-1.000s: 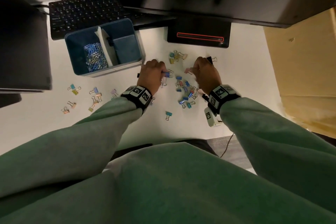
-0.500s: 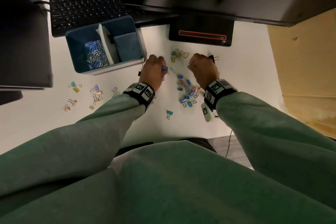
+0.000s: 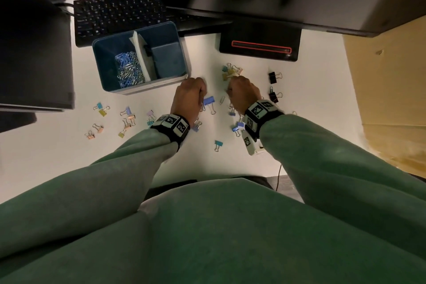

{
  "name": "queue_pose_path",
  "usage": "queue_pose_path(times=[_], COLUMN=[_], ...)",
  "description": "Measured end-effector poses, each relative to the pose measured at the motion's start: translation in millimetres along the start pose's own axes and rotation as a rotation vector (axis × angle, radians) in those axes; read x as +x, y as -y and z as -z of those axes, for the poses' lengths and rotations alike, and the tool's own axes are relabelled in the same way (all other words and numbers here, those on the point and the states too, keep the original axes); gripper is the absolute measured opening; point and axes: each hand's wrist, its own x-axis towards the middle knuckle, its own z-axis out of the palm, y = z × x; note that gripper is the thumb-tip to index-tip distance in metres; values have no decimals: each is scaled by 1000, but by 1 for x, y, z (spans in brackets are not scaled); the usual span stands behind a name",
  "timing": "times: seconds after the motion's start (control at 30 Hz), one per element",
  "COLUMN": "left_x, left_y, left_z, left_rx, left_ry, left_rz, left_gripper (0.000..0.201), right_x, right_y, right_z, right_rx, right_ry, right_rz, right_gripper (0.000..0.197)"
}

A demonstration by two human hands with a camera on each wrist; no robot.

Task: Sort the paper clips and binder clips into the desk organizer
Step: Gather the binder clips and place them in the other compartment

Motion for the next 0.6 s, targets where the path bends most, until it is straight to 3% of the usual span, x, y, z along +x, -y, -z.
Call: queue_pose_path(times=[0.13,0.27,0.37,0.47,0.53,0.6], left_x=[8,9,3,-1,-1,-2], left_y=[-15,-29,-33,-39,-42,-42], left_z=[-4,-23,-34,-38,-35,-29], left_rx=[117,345,379,405,386,238], left_ry=[34,164,173,209,224,186], left_rz=[-96,-117,-98,-132,-163,-150], left_gripper=[9,26,16,14,14,13], right_x=[-10,-28,-41,-53,-59,-63], right_y=[-21,-46,-66,-73,-72,-72], right_z=[8,23,32,32,30,25], right_rx=[248,679,898,1174,1002,549], right_ry=[3,-22,47,71,26,-5], right_rz=[-91,-199,-231,-316,-320,-208], right_gripper=[12,19,26,12,11,19])
